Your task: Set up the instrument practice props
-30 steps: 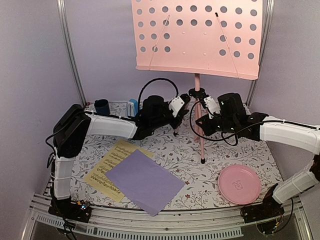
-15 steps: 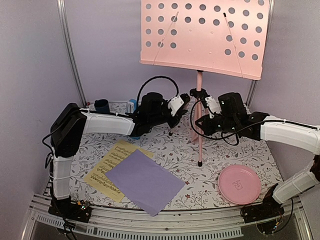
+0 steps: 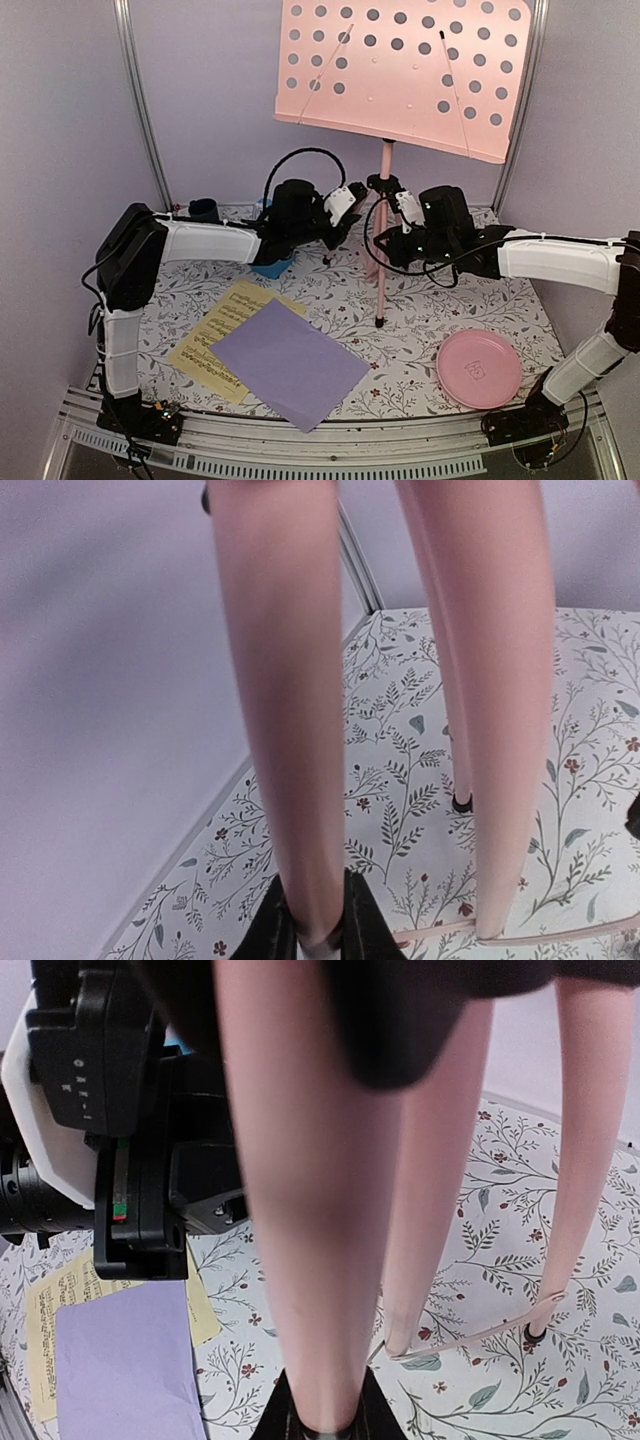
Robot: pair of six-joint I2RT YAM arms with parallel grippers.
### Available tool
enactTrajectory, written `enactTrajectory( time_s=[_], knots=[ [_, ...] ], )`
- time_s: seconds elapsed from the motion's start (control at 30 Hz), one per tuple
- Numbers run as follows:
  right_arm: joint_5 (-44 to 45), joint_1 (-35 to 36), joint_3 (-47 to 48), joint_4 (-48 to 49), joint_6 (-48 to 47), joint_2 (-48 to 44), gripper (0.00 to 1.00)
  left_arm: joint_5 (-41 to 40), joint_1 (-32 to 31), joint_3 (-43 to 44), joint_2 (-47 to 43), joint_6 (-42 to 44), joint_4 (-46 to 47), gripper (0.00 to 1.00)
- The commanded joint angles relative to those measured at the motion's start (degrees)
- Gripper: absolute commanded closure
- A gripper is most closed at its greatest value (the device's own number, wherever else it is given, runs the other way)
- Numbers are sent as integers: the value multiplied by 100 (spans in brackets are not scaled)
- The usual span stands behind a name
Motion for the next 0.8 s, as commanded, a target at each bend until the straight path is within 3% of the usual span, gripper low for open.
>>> enactTrajectory(
  time_s=[0.0, 0.1, 0.2, 0.37, 0.6, 0.77],
  knots=[
    [-128, 199, 288, 165, 100, -144, 93, -888, 600, -115, -97, 232, 497, 97],
    [-173, 221, 284, 157, 111, -175, 84, -868, 604, -224, -135, 160, 635, 90],
    [-296, 232, 278, 135, 69, -193, 62, -801, 602, -332, -178, 106, 690, 80],
    [-462, 254, 254, 111, 22, -328, 39, -567, 548, -679, -421, 111, 886, 58],
    [-508, 191, -65, 296, -119, -807, 18, -171, 464, -1069, -921, 101, 1091, 39],
    [-824, -199, -761, 556, -143, -1324, 3, -90, 367, -1370, -1366, -48, 1073, 31]
  ],
)
